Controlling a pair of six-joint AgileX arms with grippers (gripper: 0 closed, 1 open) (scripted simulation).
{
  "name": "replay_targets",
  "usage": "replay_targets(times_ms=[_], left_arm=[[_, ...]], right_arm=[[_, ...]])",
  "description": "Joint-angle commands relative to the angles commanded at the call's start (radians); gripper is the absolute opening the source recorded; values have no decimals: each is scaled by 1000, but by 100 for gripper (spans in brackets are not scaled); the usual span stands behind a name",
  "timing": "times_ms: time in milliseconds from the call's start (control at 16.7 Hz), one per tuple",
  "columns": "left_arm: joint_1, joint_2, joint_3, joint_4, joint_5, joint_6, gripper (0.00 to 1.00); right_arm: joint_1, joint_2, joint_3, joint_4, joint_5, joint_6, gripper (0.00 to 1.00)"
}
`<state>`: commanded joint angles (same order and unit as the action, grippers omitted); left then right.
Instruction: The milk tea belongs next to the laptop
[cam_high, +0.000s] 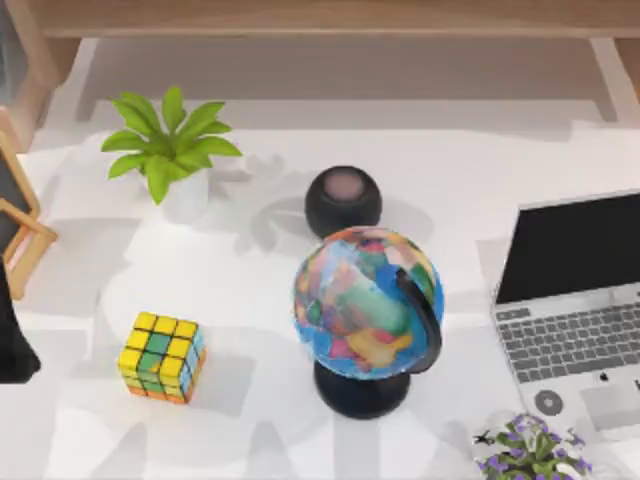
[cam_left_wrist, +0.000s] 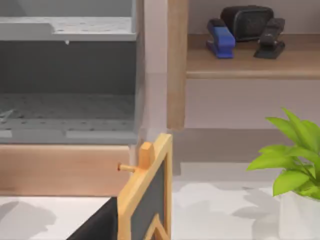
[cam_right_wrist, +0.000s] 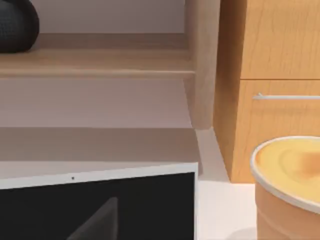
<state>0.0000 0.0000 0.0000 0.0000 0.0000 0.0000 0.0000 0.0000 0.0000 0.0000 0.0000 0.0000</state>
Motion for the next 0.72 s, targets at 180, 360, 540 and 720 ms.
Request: replay_targets(times_ms=[180, 360, 540, 720], left_arm=[[0, 0, 0, 0, 0, 0, 100], [0, 0, 0, 0, 0, 0, 100], [0, 0, 0, 0, 0, 0, 100], [0, 0, 0, 0, 0, 0, 100]], right_arm=[[-6, 12, 0, 12, -5, -1, 100], [-47, 109, 0, 106, -43, -9, 100], [-116, 298, -2, 276, -108, -21, 100], [-200, 553, -3, 493, -189, -35, 100]])
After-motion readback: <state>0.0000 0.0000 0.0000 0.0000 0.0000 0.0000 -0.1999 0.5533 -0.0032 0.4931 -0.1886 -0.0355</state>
